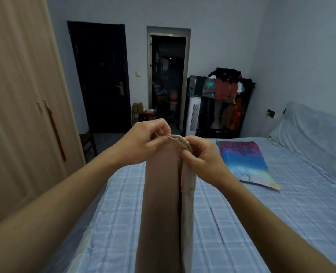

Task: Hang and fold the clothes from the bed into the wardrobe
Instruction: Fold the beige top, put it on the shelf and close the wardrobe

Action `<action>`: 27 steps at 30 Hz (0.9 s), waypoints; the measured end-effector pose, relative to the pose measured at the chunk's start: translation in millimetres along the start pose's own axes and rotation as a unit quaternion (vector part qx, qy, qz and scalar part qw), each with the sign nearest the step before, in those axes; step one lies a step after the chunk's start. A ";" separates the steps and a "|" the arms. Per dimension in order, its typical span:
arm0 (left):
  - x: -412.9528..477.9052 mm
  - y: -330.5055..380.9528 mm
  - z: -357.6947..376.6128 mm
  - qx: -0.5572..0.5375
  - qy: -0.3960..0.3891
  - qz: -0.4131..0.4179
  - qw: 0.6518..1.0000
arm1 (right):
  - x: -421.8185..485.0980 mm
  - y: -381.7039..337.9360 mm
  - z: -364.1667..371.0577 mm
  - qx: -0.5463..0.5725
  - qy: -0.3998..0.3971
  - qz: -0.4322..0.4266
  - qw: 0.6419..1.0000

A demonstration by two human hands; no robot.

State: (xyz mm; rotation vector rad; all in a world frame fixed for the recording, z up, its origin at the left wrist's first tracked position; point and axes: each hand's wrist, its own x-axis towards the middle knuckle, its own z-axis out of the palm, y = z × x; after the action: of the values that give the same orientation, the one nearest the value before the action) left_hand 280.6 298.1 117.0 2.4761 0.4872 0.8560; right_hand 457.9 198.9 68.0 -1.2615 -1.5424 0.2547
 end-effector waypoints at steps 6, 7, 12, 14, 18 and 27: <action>6.1 4.0 0.1 0.027 0.081 0.028 0.996 | -16.6 16.0 2.1 -0.045 -0.012 0.039 0.998; 6.8 4.3 -1.8 0.030 0.093 0.037 0.995 | -19.4 19.8 3.2 -0.051 -0.007 0.044 0.998; 1.3 -2.3 -10.6 0.063 0.091 0.063 0.992 | -21.7 29.6 -2.3 -0.073 0.009 0.060 0.995; -3.8 -7.1 -15.8 0.066 0.085 0.064 0.992 | -19.9 31.9 -8.7 -0.084 0.029 0.052 0.995; -7.7 -10.3 -28.4 0.066 0.100 0.066 0.991 | -17.1 29.4 -16.0 -0.097 0.019 0.034 0.995; -21.6 -0.4 -47.6 0.055 0.017 0.099 0.993 | -18.2 11.5 -34.5 -0.126 0.008 -0.036 0.991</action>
State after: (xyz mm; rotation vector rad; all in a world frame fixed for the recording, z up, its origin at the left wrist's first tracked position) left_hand 233.7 303.3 139.5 2.6482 0.3118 0.9741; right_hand 489.8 174.3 63.1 -1.3960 -1.6398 0.0024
